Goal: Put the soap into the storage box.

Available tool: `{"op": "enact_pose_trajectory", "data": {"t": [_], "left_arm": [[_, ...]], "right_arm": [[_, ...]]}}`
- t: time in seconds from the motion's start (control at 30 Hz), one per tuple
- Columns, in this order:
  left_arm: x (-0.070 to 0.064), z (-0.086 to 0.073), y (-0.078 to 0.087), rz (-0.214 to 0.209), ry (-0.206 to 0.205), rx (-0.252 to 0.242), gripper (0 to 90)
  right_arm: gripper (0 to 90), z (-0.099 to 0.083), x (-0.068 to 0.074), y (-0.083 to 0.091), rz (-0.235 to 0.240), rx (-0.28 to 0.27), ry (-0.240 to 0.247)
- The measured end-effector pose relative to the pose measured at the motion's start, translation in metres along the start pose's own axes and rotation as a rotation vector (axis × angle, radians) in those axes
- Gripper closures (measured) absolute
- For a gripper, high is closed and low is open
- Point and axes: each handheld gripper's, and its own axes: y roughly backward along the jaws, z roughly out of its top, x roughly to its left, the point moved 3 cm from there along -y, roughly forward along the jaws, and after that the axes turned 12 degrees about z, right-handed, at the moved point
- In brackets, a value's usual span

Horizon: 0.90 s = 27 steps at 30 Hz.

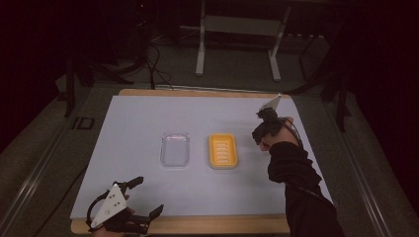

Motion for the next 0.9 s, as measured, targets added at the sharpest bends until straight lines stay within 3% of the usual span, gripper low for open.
{"op": "enact_pose_trajectory", "data": {"t": [0.23,0.6,0.9], "left_arm": [[0.0,0.0,0.0,-0.002,-0.002,0.0,0.8],[-0.001,0.0,0.0,-0.002,-0.003,-0.006,0.7],[-0.002,0.0,0.001,-0.003,-0.016,-0.006,0.8]], "right_arm": [[37.3,0.006,0.022,0.007,-0.004,-0.028,0.002],[37.3,0.01,0.059,0.002,0.01,-0.029,0.026],[37.3,0.014,0.086,0.002,0.062,-0.064,0.016]]}}
